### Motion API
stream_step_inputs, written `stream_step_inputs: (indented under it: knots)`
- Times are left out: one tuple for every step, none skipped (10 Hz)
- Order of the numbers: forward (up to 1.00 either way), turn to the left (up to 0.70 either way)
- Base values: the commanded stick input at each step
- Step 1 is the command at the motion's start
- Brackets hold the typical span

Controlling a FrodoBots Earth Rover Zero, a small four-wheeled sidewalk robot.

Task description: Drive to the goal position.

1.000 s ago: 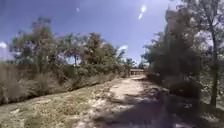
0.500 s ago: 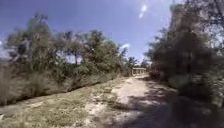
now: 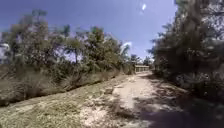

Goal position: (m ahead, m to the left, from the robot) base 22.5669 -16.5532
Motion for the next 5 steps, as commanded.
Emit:
stream_step_inputs:
  knots:
    - [0.7,0.0]
    - [0.7,0.0]
    - [0.7,-0.16]
    - [0.7,-0.35]
    - [0.7,-0.35]
